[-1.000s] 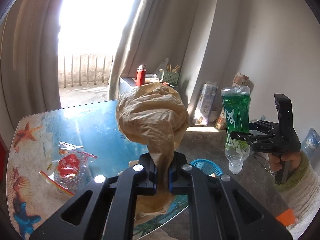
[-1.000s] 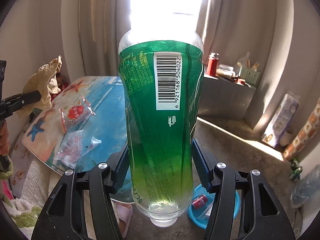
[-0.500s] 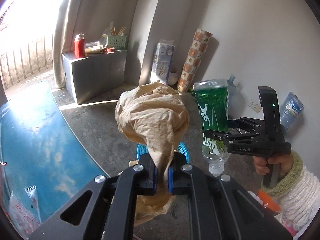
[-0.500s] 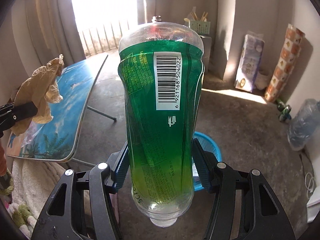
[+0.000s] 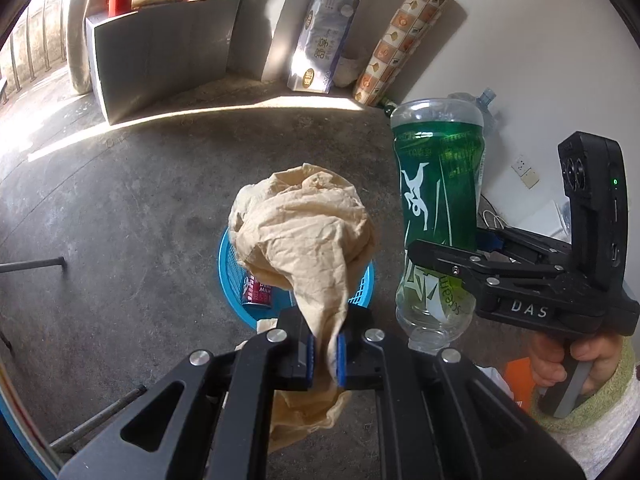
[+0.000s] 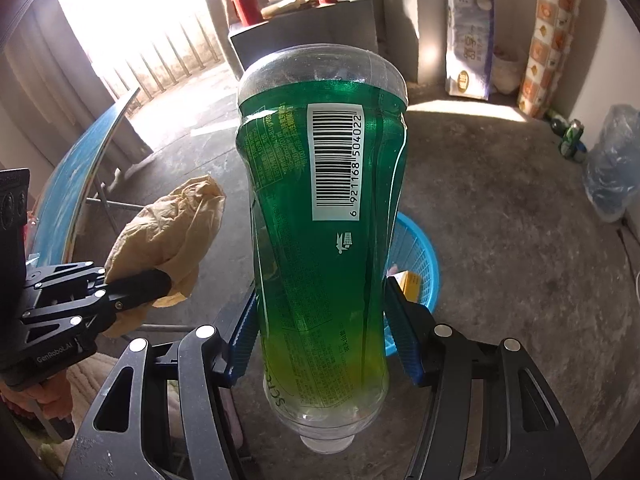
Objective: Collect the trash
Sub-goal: 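Carry the brown paper and green bottle with both grippers over the blue wastebasket, then open both grippers to drop the paper and bottle into the wastebasket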
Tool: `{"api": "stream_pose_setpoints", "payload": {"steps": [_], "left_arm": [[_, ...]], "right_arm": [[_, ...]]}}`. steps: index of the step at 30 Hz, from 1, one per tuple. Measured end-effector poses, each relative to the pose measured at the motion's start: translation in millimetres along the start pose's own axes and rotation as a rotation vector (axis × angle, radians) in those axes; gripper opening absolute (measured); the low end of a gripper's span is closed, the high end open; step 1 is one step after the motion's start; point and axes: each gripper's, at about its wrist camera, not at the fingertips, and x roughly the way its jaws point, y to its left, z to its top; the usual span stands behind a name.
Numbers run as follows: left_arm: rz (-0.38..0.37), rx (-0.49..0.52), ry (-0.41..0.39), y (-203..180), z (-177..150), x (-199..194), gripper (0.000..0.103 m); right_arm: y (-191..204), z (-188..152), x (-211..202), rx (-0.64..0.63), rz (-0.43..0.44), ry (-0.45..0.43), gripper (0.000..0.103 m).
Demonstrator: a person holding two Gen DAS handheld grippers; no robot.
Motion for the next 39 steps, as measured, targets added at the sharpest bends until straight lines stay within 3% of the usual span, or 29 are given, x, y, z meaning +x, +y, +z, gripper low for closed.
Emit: {"api": "stream_pose_setpoints", "payload": {"steps": [3, 5, 7, 8, 13, 19, 28, 39], "left_arm": [[-0.003, -0.027, 0.031, 3.6, 5.4, 27.4, 0.008], [0.001, -0.036, 0.036, 5.7, 10.6, 37.9, 0.014], [0.018, -0.053, 0.052, 6.8, 17.3, 48.6, 0.055], [0.043, -0.065, 0.041, 8.3, 19.8, 51.4, 0.058], [0.026, -0.115, 0.004, 18.0, 24.7, 46.1, 0.062], [0.030, -0.123, -0.034, 25.2, 21.9, 27.6, 0.063], [0.016, -0.129, -0.085, 20.9, 19.6, -1.0, 0.064], [-0.021, -0.053, -0.183, -13.1, 15.6, -62.3, 0.068]], "right_arm": [[-13.2, 6.1, 25.6, 0.044, 0.002, 0.047, 0.056], [-21.7, 10.8, 44.3, 0.079, 0.009, 0.086, 0.056], [-33.4, 14.9, 68.0, 0.121, 0.011, 0.128, 0.057], [-39.6, 14.7, 80.0, 0.142, -0.006, 0.149, 0.057], [-58.9, 2.3, 110.0, 0.243, -0.030, 0.192, 0.063], [-68.0, -16.3, 112.1, 0.289, -0.030, 0.221, 0.062], [-68.1, -22.4, 89.6, 0.277, -0.005, 0.199, 0.062], [-57.8, -41.9, 31.6, 0.248, -0.001, 0.136, 0.066]]}}
